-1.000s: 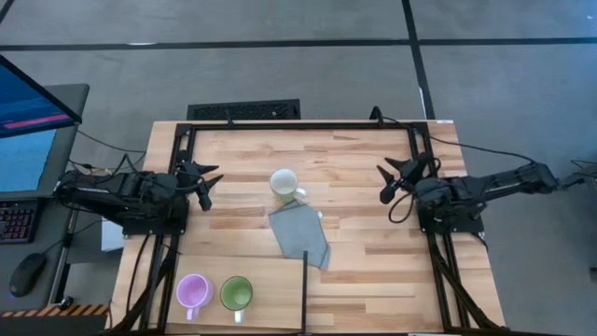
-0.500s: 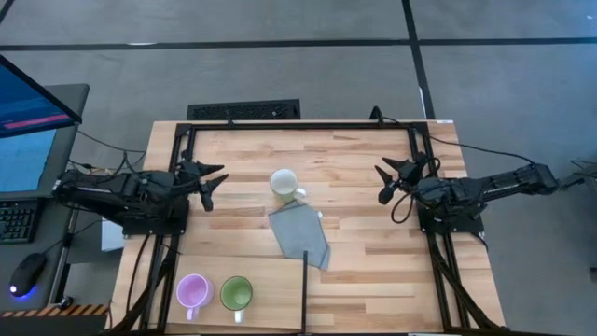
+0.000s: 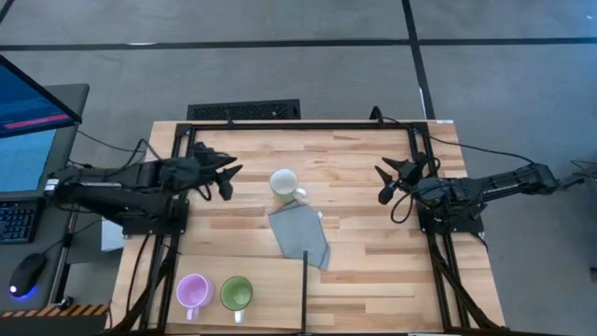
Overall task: Stack small to large cups/mugs on shelf
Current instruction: Put the white mug onto the shelf
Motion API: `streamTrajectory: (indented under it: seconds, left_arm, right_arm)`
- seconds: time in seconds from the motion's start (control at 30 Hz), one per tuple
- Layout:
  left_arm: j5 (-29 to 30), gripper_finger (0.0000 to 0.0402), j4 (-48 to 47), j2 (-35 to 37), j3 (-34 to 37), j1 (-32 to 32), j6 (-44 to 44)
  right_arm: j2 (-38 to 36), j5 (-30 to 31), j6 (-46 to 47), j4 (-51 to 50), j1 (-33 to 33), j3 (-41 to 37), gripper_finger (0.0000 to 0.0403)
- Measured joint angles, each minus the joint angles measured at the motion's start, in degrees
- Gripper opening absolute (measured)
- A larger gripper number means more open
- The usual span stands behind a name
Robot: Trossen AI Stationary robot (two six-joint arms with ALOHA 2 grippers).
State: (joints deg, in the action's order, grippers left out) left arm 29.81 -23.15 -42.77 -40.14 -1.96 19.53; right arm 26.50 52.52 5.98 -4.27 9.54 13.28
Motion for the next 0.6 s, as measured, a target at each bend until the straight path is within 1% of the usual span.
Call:
streamTrajectory:
  seconds: [0.1, 0.27, 0.6]
  left_arm:
    - [-4.4, 0.0138, -3.2, -5.0, -4.0, -2.3, 2.5]
    - [-9.7, 0.0138, -7.6, -13.8, -10.4, -5.5, 5.6]
    - [-14.7, 0.0138, -14.6, -29.4, -22.5, -9.3, 11.0]
  right_arm:
    - [0.0, 0.0, 0.0, 0.0, 0.0, 0.0, 0.0184]
    - [0.2, 0.0, 0.0, 0.0, 0.0, 0.0, 0.0185]
    - [0.2, -0.1, 0.0, -0.5, 0.0, 0.0, 0.0184]
